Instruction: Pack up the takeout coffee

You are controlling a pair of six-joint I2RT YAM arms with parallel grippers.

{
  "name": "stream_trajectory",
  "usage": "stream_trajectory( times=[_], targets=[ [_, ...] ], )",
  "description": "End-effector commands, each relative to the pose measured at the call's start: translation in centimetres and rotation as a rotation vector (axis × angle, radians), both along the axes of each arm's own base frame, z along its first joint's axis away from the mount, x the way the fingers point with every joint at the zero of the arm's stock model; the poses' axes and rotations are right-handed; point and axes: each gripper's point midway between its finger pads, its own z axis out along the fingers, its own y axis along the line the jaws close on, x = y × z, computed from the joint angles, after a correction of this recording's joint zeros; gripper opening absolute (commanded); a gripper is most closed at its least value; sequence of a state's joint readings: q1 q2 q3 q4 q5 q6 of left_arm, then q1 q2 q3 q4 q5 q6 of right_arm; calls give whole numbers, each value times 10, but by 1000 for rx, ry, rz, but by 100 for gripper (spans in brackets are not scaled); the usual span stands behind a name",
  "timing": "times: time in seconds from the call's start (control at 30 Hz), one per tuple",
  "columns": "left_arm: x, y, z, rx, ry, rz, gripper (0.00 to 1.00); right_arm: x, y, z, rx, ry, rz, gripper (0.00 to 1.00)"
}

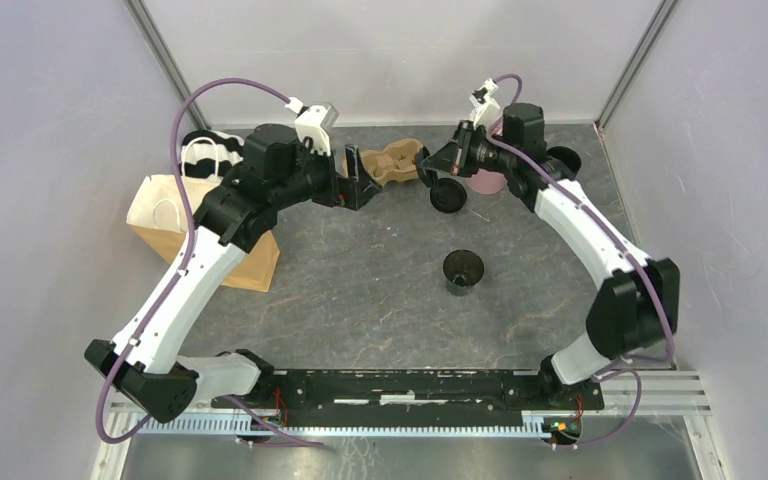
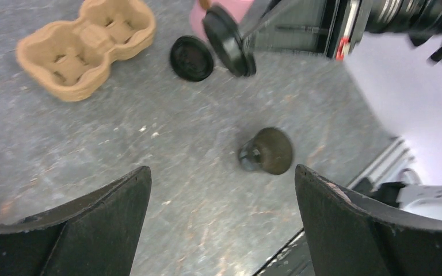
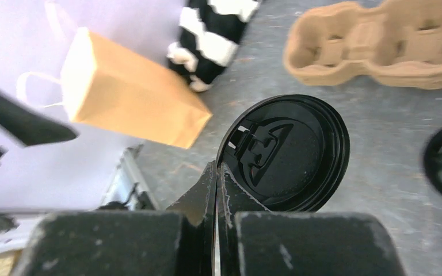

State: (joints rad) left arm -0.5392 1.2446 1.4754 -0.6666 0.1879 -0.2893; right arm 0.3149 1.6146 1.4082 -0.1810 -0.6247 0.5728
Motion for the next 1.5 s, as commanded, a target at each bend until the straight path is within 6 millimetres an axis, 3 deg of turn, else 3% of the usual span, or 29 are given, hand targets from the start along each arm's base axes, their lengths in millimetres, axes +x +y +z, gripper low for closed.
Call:
stream_trajectory(
  times=[0.0, 0.2, 0.4, 0.53, 0.7, 1.47],
  targets=[
    [-9, -23, 70, -281, -35, -27, 100, -51, 12, 75, 264, -70, 123, 0],
    [-10, -38, 114, -567, 79, -1, 100, -92, 3, 123, 467, -121, 163, 0],
    [-13, -46, 125, -781, 307, 31, 100, -122, -7, 164, 618, -177, 191, 0],
    [-22, -47, 134, -906, 329, -19, 100, -134, -12, 172, 672, -180, 189, 0],
    [-24, -55, 125, -961, 386, -65, 100, -144, -15, 184, 716, -190, 210, 0],
    [-21, -68, 110, -961, 430, -132, 100, -154, -3, 198, 796, -176, 254, 0]
  ],
)
